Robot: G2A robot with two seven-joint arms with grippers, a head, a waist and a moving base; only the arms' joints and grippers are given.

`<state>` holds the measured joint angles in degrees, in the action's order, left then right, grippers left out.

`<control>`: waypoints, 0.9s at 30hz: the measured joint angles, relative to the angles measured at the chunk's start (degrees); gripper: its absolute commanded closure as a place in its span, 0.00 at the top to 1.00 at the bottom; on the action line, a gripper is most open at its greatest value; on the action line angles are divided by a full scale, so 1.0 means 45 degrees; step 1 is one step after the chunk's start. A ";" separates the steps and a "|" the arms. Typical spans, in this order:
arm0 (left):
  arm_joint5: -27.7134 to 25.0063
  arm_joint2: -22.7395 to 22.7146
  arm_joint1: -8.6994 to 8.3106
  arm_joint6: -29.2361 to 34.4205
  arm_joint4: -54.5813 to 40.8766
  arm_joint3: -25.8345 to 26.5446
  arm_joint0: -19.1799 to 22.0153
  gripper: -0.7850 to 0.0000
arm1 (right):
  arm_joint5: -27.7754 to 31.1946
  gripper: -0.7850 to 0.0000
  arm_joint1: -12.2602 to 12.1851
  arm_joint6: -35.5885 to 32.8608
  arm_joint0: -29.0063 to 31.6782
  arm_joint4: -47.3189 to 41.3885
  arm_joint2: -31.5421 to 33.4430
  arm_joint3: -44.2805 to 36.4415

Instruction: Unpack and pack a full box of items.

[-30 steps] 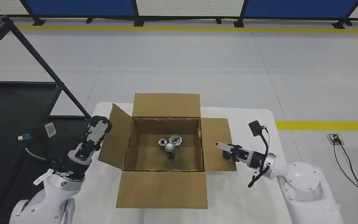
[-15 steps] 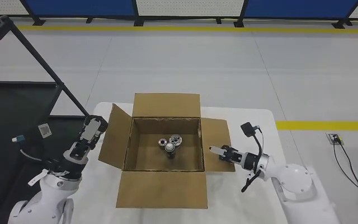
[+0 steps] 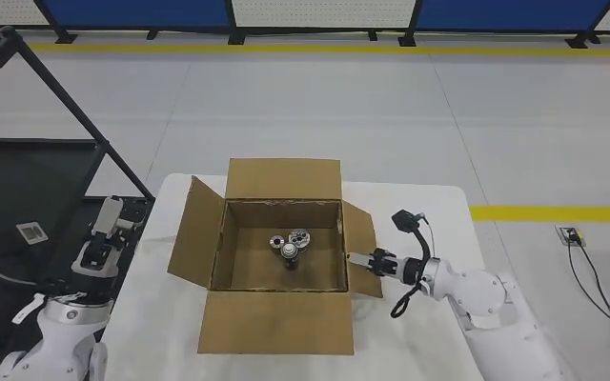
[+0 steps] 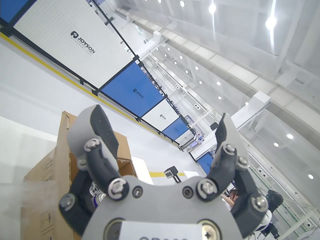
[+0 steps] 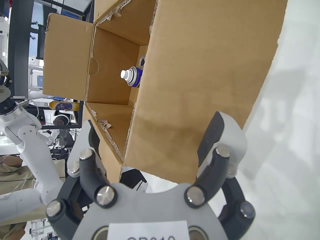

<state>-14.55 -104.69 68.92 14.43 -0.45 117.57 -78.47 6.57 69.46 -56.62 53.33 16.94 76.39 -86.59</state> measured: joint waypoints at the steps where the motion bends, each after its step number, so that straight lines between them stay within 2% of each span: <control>1: 0.0016 0.0020 -0.0001 -0.0019 0.0015 -0.0007 0.0012 1.00 | 0.0113 1.00 -0.0017 -0.0123 -0.0041 0.0022 -0.0029 0.0022; 6: 0.0044 0.0134 -0.0005 -0.0124 0.0037 -0.0048 0.0081 1.00 | 0.0454 1.00 -0.0091 -0.0360 -0.0171 0.0171 -0.0165 0.0096; 10: 0.0032 0.0154 -0.0010 -0.0177 0.0008 -0.0062 0.0103 1.00 | 0.0401 1.00 -0.0133 0.0036 -0.0144 0.0258 -0.0136 -0.0007; 17: -0.0042 0.0044 -0.0014 -0.0351 -0.0072 -0.0022 -0.0042 1.00 | 0.0743 1.00 -0.0195 0.1402 0.0287 0.1189 -0.0264 -0.1736; 22: -0.0177 -0.0182 -0.0009 -0.0548 -0.0239 0.0043 -0.0330 1.00 | 0.0350 1.00 -0.0133 0.2195 0.0085 0.2903 -0.1191 -0.3065; 27: -0.0433 -0.0531 0.0019 -0.0869 -0.0547 0.0112 -0.0872 1.00 | -0.0457 1.00 0.0092 0.1916 -0.1013 0.4288 -0.2808 -0.3263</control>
<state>-16.50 -107.08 69.01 10.52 -2.91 118.07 -82.39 4.52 69.87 -48.00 48.78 36.24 63.76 -101.27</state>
